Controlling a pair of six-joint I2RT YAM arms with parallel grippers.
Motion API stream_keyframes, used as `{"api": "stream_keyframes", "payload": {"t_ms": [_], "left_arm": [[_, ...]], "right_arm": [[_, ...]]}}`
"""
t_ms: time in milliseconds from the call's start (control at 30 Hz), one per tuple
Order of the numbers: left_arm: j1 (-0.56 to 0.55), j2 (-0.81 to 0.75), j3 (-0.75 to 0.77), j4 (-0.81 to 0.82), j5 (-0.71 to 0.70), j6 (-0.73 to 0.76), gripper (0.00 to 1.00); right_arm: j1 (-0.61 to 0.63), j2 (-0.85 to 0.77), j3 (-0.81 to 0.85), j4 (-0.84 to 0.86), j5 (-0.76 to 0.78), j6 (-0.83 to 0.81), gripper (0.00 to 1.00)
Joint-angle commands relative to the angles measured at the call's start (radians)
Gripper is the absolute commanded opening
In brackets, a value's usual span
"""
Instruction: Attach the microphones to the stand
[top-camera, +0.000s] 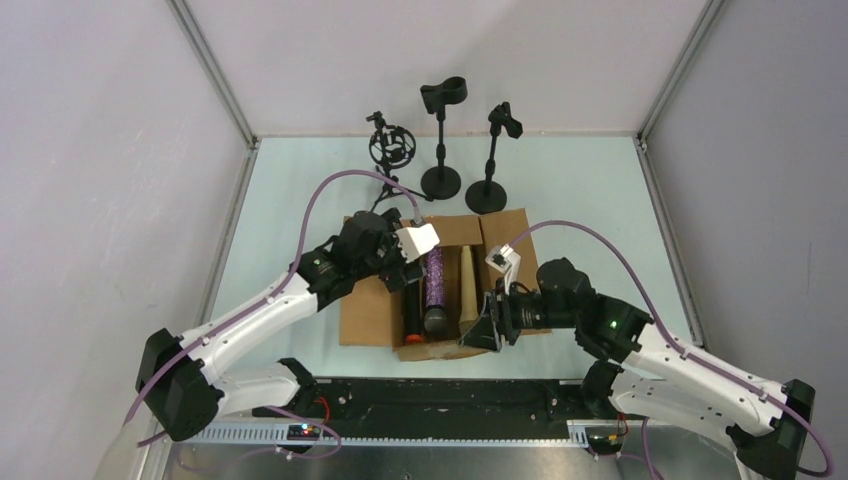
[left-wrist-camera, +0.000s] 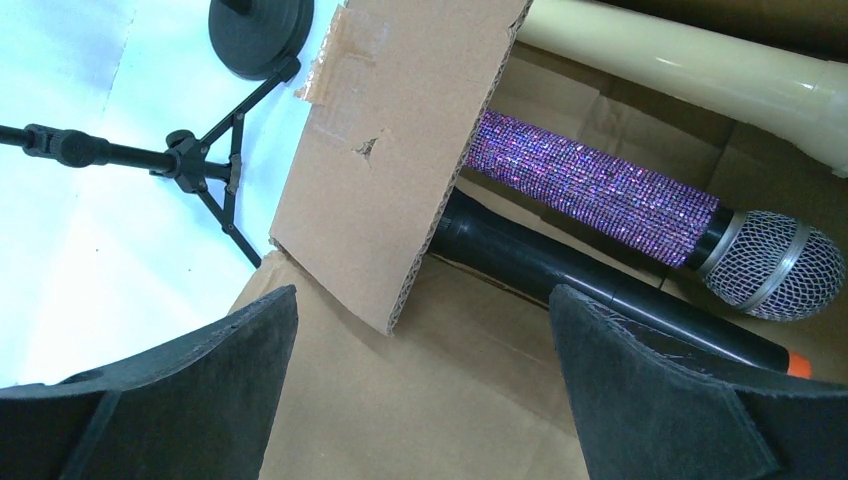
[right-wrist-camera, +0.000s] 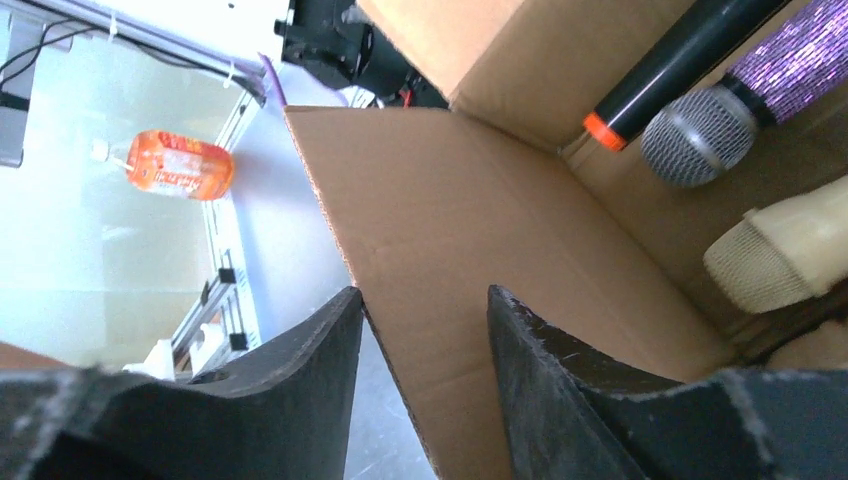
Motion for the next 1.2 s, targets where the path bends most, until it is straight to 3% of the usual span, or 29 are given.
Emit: {"api": "stream_keyframes", "payload": {"t_ms": [0,267,433,700,833,1000,1067,1167], "left_arm": [[0.007,0.048,0.044,0.039,0.024,0.037,1.0],[0.006,0.162,0.138,0.052,0.021,0.074,1.0],[0.006,0.209,0.173,0.052,0.035,0.095,0.99],[0.006,0.303,0.173,0.052,0.009,0.222,0.92],[0.018,0.339,0.203,0.052,0.001,0.243,0.78],[0.02,0.354,0.239,0.055,-0.025,0.245,0.41],[0.019,0.35,0.253,0.06,-0.064,0.24,0.32],[0.018,0.33,0.26,0.079,-0.107,0.236,0.29]], "right_arm": [[0.025,-0.036,-0.079,-0.051,0.03,0.052,0.56],[0.045,-0.076,-0.161,-0.083,-0.008,0.064,0.8],[0.053,-0.056,-0.17,-0.1,-0.041,0.036,0.83],[0.061,-0.018,-0.144,-0.209,0.187,0.066,0.79],[0.12,-0.05,-0.144,-0.24,0.322,0.103,0.74],[0.204,-0.094,-0.144,-0.26,0.421,0.11,0.7],[0.221,-0.091,-0.141,-0.264,0.443,0.106,0.7],[0.237,-0.078,-0.129,-0.271,0.467,0.096,0.7]]}}
